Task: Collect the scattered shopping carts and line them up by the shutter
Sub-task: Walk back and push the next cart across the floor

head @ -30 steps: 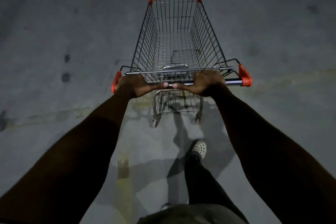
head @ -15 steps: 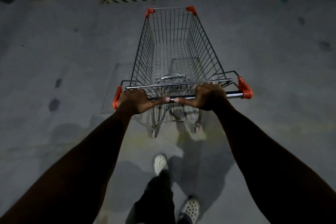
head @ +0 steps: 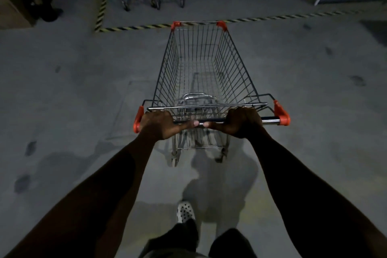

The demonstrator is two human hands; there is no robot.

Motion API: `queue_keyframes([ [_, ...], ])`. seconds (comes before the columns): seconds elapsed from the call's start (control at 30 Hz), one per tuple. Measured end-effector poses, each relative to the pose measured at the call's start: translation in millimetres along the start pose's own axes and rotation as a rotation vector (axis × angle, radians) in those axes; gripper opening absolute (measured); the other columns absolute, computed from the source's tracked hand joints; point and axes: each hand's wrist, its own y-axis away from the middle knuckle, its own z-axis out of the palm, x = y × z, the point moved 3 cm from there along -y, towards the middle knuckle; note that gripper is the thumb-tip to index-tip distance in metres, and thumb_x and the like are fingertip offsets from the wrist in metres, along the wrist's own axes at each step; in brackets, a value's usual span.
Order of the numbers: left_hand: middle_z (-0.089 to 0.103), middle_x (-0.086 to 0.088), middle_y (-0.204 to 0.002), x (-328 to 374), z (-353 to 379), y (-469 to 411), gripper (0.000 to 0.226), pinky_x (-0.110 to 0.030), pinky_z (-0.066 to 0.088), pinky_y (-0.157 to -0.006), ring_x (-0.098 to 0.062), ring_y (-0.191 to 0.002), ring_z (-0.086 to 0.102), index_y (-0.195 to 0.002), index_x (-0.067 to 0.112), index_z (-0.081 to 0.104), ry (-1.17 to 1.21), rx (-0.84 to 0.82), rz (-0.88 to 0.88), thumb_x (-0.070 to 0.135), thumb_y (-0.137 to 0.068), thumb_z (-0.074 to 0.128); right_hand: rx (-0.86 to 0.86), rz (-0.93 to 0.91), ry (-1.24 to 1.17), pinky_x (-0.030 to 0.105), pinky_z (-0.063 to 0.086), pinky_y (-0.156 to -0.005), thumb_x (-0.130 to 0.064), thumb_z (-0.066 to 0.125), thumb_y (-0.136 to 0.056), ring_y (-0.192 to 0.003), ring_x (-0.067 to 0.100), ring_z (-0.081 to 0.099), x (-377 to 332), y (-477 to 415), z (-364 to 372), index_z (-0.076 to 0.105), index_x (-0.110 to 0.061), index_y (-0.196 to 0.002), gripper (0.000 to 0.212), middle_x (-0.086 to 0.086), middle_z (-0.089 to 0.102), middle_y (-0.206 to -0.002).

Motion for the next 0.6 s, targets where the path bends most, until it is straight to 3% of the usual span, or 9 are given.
queue_keyframes([
  [0.1,0.057,0.004,-0.147,12.8,-33.9,-38.4,0.080,-0.043,0.022,-0.121,-0.019,-0.139,0.049,-0.144,0.035,0.054,-0.047,0.033,0.124,0.087,-0.087,0.036,-0.031,0.048,0.025,0.031,0.046,-0.073,-0.110,0.019,-0.062,-0.079,0.021,0.065,19.5,-55.2,2.8,0.050,-0.022,-0.063,0.093,0.002,0.068,-0.080],
  [0.17,0.072,0.002,-0.124,11.4,-45.9,-77.0,0.079,-0.043,0.031,-0.116,-0.017,-0.123,0.061,-0.117,0.028,0.072,-0.049,0.012,0.100,0.089,-0.085,0.035,-0.027,0.044,0.017,0.031,0.046,-0.073,-0.110,0.018,-0.061,-0.079,0.023,0.065,26.5,-87.2,-7.7,0.052,-0.021,-0.063,0.096,0.002,0.062,-0.073],
  [0.23,0.075,0.002,-0.103,9.2,-54.1,-121.0,0.082,-0.044,0.036,-0.112,-0.017,-0.110,0.067,-0.089,0.025,0.072,-0.047,-0.033,0.073,0.095,-0.080,0.030,-0.029,0.049,0.029,0.033,0.050,-0.076,-0.111,0.016,-0.059,-0.080,0.024,0.067,38.1,-118.9,-20.1,0.049,-0.022,-0.063,0.095,0.001,0.057,-0.069],
  [0.33,0.075,-0.001,-0.107,19.8,-73.5,-183.3,0.073,-0.040,0.040,-0.110,-0.019,-0.109,0.067,-0.094,0.024,0.069,-0.048,0.023,0.133,0.089,-0.084,0.038,-0.010,0.075,-0.004,0.036,0.054,-0.082,-0.111,0.012,-0.057,-0.084,0.026,0.068,64.2,-177.3,-32.7,0.045,-0.023,-0.061,0.094,0.005,0.066,-0.077],
  [0.37,0.075,0.001,-0.100,22.4,-79.5,-204.9,0.072,-0.039,0.044,-0.108,-0.018,-0.103,0.068,-0.087,0.023,0.067,-0.049,0.042,0.145,0.090,-0.083,0.039,-0.007,0.080,-0.005,0.036,0.055,-0.082,-0.112,0.010,-0.055,-0.084,0.026,0.069,72.4,-196.3,-37.2,0.044,-0.023,-0.060,0.095,0.005,0.068,-0.078],
  [0.43,0.065,0.009,-0.070,24.5,-86.3,-252.9,0.073,-0.031,0.051,-0.086,-0.012,-0.078,0.066,-0.066,0.023,0.057,-0.056,0.077,0.152,0.093,-0.080,0.038,0.017,0.083,0.004,0.035,0.056,-0.081,-0.112,0.007,-0.054,-0.081,0.026,0.070,91.2,-236.4,-42.2,0.042,-0.023,-0.057,0.096,0.006,0.068,-0.074],
  [0.47,0.056,0.012,-0.059,24.2,-89.4,-278.7,0.076,-0.026,0.047,-0.071,-0.009,-0.067,0.061,-0.059,0.023,0.052,-0.079,0.099,0.152,0.095,-0.078,0.037,0.027,0.094,0.019,0.036,0.056,-0.081,-0.112,0.006,-0.054,-0.080,0.026,0.071,100.3,-256.8,-45.4,0.041,-0.022,-0.057,0.096,0.006,0.069,-0.075],
  [0.53,0.053,0.013,-0.051,27.2,-105.0,-325.9,0.084,-0.023,0.045,-0.059,-0.005,-0.056,0.060,-0.054,0.022,0.053,-0.170,0.206,0.173,0.100,-0.074,0.031,0.048,0.104,0.047,0.036,0.056,-0.081,-0.113,0.006,-0.053,-0.080,0.026,0.070,117.2,-300.2,-53.2,0.040,-0.022,-0.058,0.098,0.006,0.069,-0.076],
  [0.6,0.066,0.013,-0.060,36.6,-129.8,-365.1,0.082,-0.028,0.055,-0.073,-0.003,-0.064,0.068,-0.056,0.025,0.058,-0.235,0.358,0.190,0.100,-0.075,0.031,0.055,0.123,0.039,0.034,0.055,-0.077,-0.113,0.006,-0.054,-0.077,0.025,0.069,133.5,-343.5,-63.0,0.043,-0.021,-0.058,0.099,0.003,0.059,-0.065],
])
